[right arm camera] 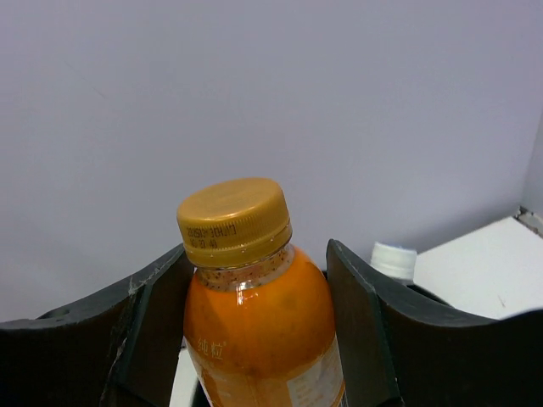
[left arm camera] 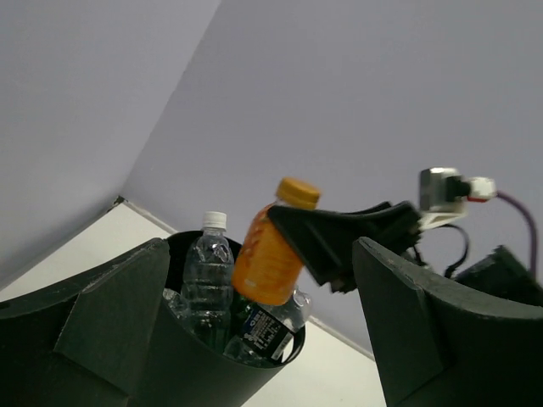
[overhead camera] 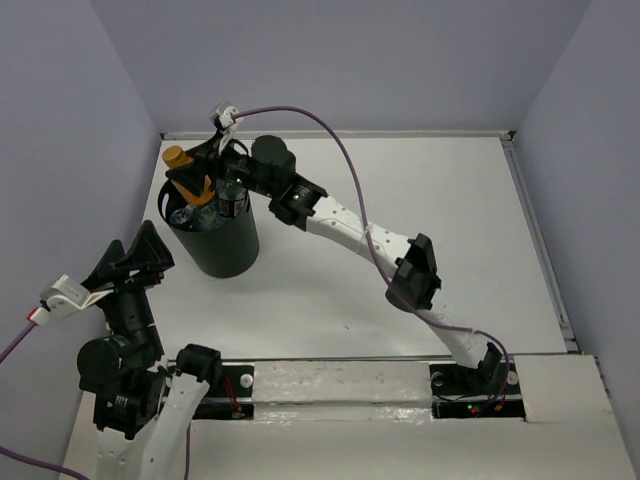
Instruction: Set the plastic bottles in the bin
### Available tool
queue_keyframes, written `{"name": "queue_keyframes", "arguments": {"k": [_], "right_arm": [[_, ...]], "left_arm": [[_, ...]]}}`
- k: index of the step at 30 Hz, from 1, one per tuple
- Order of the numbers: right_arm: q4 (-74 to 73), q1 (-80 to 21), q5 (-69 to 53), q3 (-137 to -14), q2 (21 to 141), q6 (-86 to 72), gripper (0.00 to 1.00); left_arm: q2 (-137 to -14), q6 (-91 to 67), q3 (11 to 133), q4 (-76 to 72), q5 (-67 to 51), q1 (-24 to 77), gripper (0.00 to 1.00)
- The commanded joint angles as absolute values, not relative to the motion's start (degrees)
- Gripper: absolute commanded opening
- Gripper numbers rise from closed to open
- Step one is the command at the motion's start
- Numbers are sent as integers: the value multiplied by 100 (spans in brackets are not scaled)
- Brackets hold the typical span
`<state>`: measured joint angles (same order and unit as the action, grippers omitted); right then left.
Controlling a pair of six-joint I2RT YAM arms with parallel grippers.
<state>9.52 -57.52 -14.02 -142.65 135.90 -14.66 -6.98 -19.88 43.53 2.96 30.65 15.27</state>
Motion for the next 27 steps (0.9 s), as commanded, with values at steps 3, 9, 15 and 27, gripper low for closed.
{"name": "queue_keyframes", "arguments": {"k": [3,9,15,27], "right_arm": [[1740,-5880,-1371,-14485,13930,-1442,33],[1985,-5880,-1116,-13826,13843,-1380,57],[1899,-5985,-993,-13790,13764,-1248,76],[1688,-6205,-580,-13473,13255,-747,91]], "left_arm": [[-694,-1969,4315,105,3173,1468,99],[-694,-1960,4307,79,3111,1468,99],[-712,-1951,4307,79,3103,1450,99],[-765,-1934,4298,44,3085,1459,99]]}}
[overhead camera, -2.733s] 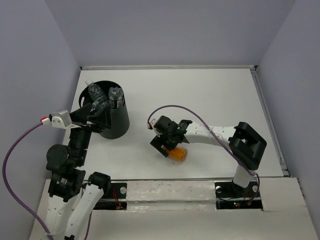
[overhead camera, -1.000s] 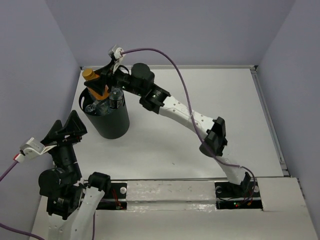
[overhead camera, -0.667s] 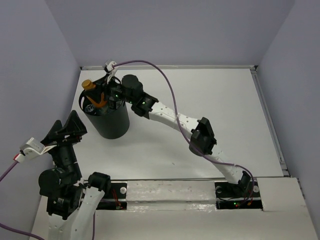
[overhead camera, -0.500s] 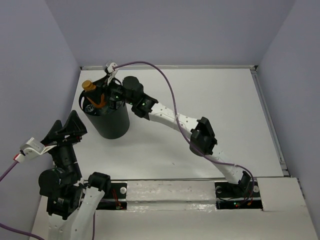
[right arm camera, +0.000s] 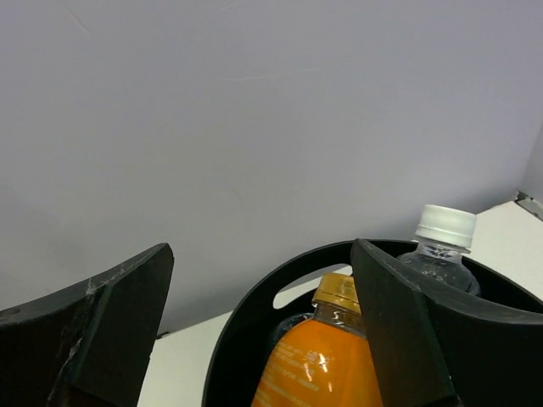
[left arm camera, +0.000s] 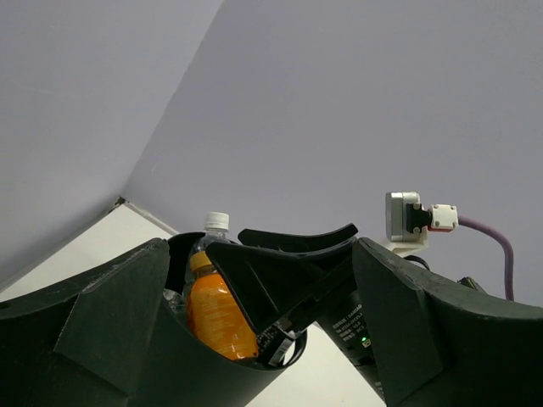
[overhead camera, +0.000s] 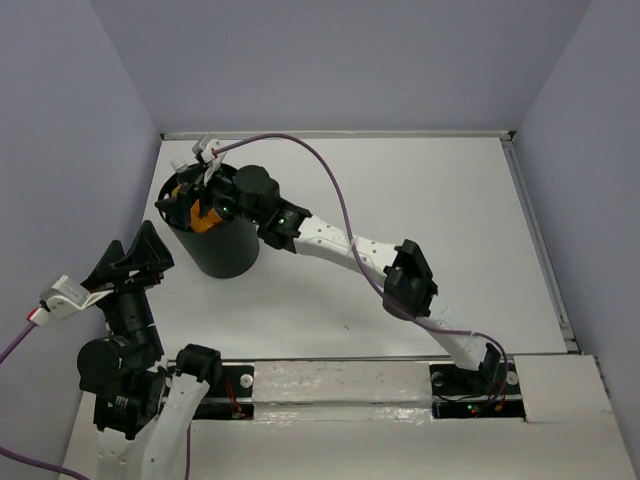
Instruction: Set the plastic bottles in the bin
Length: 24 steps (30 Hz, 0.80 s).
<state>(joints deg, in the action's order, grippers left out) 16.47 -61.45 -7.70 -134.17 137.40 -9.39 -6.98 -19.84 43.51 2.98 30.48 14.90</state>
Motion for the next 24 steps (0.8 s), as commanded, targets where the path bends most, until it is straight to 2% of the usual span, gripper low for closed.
{"name": "queue_keyframes", "arguments": {"k": [1,5,8,10,12,14,16,19,20,24], "right_arm": [[1653,-6205,-580,-13491,13202,-738,92],[1459,-6205,-589,-13501,12842,-729,94],[1406,-6205,-283,-12940,12227,-598,94],[1406,-6205,-36,-12071,11580,-414,95],[1450,-6205,736,-11377,11094,-291,96],[1608,-6205,1219,-10164,10295,-246,100],[1740,-6205,2247,-9320,9689,-237,100],[1749,-6205,3643,-7294,8257,-193,100],[1758,-6205,3647,-7286,7835,-176,100],[1444,-6205,4489,-5262,5177,-175,100]], "left_arm": [[-773,-1934,4307,44,3085,1450,99],[-800,-2003,4315,70,2998,1468,99],[-835,-2092,4552,149,2664,1476,99],[-896,-2048,4885,228,2514,1538,99],[-958,-2030,5114,290,2383,1556,99],[-993,-2021,5334,325,2014,1556,99],[-1002,-2048,5440,325,1550,1582,99],[-1098,-2092,5484,378,784,1626,99],[-1151,-2092,5484,404,591,1643,99],[-1423,-2294,5222,466,-559,1722,99]]}}
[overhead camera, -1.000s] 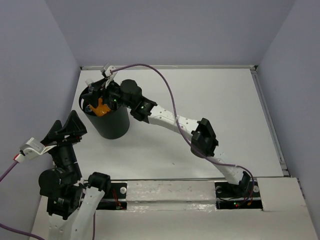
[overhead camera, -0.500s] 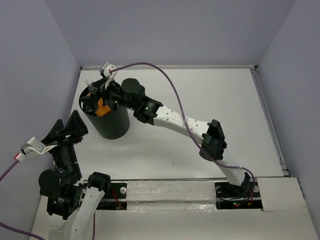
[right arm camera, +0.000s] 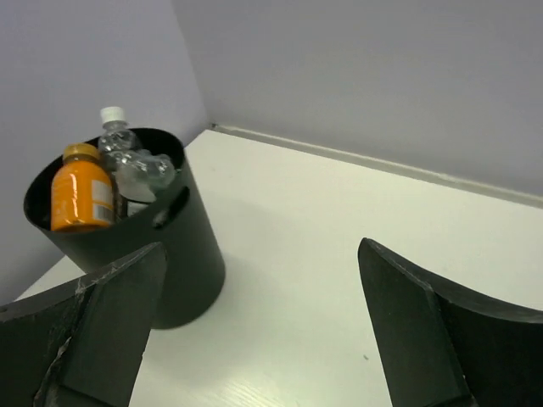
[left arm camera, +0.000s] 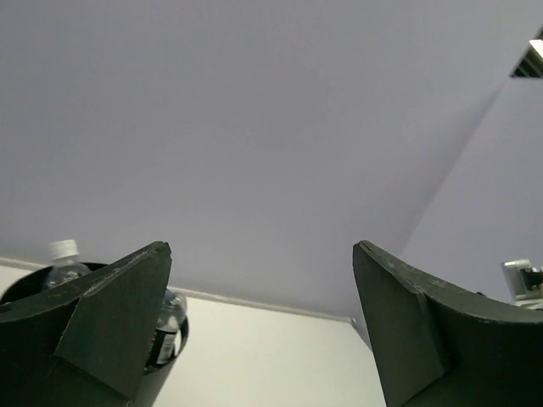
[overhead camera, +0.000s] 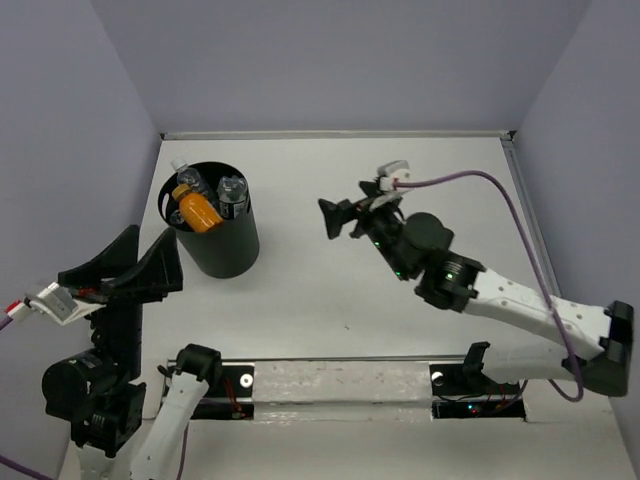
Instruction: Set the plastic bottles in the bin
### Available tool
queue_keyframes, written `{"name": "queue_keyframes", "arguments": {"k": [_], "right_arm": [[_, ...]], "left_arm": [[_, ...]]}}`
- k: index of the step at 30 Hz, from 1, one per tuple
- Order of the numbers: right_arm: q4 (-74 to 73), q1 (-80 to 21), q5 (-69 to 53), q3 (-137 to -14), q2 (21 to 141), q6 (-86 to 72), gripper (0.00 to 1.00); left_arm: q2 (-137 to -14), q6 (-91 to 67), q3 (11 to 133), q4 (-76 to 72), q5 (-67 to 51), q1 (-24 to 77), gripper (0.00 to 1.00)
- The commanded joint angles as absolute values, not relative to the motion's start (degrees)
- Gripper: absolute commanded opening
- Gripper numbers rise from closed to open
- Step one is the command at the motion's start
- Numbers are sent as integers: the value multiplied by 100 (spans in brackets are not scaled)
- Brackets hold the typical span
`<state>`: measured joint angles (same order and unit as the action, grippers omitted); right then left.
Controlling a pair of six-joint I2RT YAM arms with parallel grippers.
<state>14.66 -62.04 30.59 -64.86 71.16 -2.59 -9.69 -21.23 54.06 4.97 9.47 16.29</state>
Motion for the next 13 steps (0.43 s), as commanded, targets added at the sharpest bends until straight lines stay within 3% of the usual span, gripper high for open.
{"name": "queue_keyframes", "arguments": {"k": [1,6,13], "right_arm": [[1294,-6205,4630,-5030,4742,-228,100],[520,-6205,5054,-3992,2902,-754,100],[361,-6205,4799,-4068,2979,-853,100]], "left_arm": [[-1467,-2398,5151,466,-710,1757,99],[-1503,-2671,4598,396,-924,1758,99],[-1458,-2672,4490,62,-624,1758,99]]}}
